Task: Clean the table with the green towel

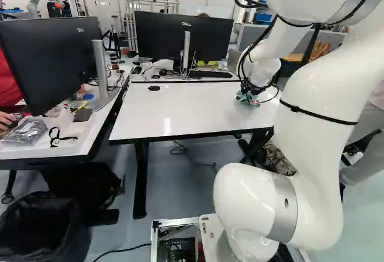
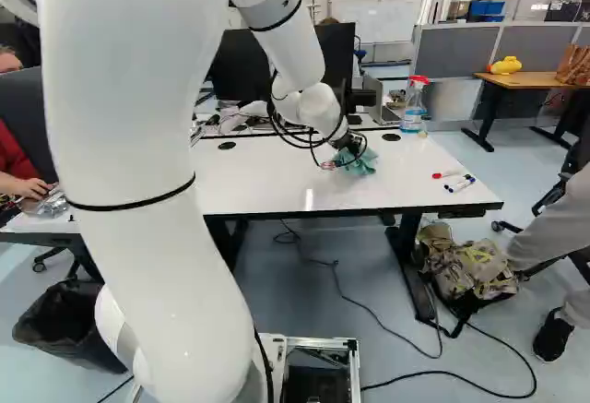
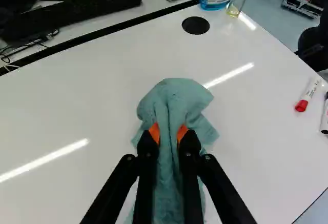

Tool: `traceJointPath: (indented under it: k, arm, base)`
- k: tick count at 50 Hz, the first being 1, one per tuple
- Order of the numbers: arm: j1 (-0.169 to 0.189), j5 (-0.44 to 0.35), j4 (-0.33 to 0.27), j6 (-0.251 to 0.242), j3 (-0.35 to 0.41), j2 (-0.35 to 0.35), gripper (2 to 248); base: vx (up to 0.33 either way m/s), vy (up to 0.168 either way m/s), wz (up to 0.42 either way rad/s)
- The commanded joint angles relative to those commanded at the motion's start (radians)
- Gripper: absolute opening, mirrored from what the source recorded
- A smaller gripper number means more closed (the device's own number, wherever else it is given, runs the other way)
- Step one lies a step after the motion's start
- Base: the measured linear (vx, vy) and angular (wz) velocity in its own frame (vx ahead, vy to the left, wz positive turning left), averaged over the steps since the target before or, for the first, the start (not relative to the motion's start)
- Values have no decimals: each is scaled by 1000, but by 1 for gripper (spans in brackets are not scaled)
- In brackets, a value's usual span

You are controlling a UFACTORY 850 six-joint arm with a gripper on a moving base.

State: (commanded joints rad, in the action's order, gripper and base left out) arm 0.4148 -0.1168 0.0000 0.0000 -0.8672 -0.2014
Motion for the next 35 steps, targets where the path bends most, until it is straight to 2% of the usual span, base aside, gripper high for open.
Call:
traceJointPath:
  k: [35]
  arm:
    - [-81,0,0,0,154,139,55]
  base:
    - [0,0,0]
